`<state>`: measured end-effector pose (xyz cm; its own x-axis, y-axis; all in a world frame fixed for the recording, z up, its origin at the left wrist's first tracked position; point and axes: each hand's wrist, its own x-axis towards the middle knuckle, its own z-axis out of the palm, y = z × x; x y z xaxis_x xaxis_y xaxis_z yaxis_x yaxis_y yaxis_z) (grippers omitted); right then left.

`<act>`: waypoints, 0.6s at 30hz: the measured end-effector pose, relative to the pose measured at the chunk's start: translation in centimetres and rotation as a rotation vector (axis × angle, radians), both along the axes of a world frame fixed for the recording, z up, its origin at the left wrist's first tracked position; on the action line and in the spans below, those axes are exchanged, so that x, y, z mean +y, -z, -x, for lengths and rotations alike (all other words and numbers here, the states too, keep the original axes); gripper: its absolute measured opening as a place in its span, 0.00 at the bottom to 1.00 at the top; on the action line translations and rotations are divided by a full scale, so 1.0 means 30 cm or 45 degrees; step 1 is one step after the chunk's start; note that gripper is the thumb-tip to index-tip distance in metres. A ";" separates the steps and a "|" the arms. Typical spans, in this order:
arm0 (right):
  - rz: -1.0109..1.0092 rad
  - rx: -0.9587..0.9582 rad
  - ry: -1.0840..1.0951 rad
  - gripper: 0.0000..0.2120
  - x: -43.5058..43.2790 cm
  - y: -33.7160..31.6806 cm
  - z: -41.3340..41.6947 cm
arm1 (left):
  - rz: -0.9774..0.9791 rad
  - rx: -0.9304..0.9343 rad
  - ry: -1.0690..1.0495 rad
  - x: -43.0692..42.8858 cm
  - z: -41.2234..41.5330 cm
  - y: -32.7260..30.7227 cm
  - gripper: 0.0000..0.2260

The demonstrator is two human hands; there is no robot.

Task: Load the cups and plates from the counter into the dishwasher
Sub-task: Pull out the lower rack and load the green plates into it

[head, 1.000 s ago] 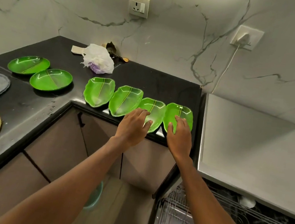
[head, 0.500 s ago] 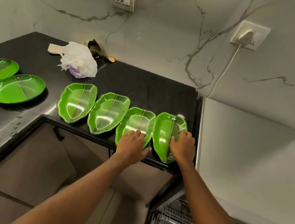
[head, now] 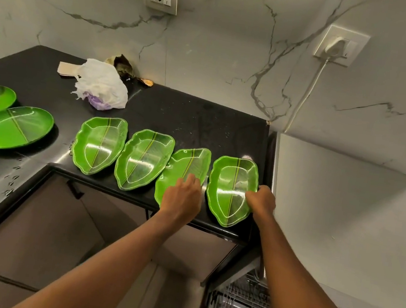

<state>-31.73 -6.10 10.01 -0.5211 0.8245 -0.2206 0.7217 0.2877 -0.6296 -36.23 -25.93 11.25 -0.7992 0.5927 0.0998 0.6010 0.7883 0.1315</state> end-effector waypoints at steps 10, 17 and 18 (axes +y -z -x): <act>0.106 0.305 0.110 0.14 -0.110 -0.113 -0.094 | -0.554 -0.084 -0.239 -0.064 -0.076 -0.131 0.05; 0.091 0.456 0.118 0.08 -0.283 -0.150 -0.245 | -0.807 -0.276 -0.424 -0.224 -0.254 -0.165 0.10; 0.086 0.479 0.124 0.07 -0.332 -0.148 -0.285 | -0.827 -0.298 -0.442 -0.277 -0.295 -0.165 0.11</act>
<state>-23.19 -16.06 14.44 -0.4959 0.8642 -0.0849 0.4588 0.1778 -0.8706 -27.37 -34.26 16.18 -0.9718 0.1843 0.1472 0.2327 0.6476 0.7256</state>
